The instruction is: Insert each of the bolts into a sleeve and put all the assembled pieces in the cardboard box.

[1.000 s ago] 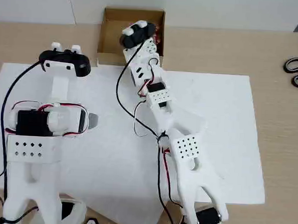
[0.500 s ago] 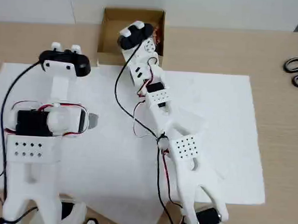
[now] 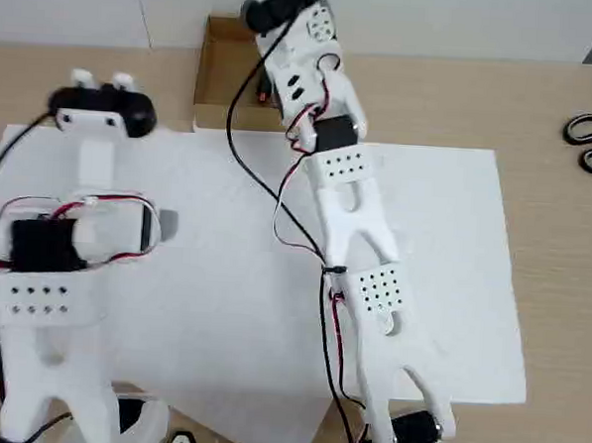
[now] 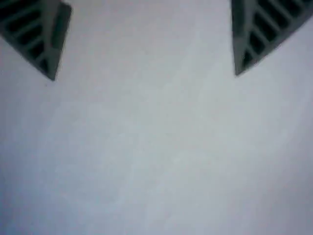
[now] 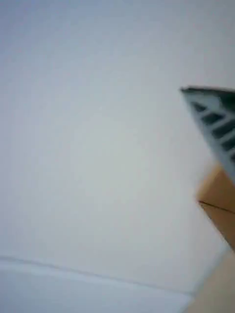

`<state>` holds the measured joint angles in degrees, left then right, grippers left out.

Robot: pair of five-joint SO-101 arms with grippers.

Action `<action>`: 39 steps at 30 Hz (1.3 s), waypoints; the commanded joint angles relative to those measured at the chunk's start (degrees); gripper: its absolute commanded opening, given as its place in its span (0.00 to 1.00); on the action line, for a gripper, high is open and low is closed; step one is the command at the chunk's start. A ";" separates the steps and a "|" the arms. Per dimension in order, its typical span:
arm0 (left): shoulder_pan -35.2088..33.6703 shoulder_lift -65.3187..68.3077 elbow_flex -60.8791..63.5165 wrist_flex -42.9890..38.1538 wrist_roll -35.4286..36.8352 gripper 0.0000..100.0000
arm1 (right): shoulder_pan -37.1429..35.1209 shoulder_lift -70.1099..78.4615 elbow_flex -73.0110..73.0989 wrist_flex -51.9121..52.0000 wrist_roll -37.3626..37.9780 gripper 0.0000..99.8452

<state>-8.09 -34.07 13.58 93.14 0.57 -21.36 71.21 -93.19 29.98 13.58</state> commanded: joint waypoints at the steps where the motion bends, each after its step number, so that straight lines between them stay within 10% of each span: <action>1: -0.44 -0.88 -7.43 3.87 -0.70 0.22 | 1.89 -12.35 -3.34 11.21 0.70 0.17; 15: -0.09 -30.77 -9.98 5.19 -0.70 0.22 | 2.15 -57.45 -3.16 66.07 0.26 0.17; 25: -0.35 -42.20 -3.47 5.19 -0.70 0.22 | 2.77 -79.25 1.14 67.38 0.35 0.17; 39: -0.35 -69.80 31.87 -23.74 -0.70 0.22 | 20.88 -121.71 85.89 64.75 0.18 0.17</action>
<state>-8.18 -99.21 36.35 76.88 0.04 -1.23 -42.37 -29.63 96.79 13.67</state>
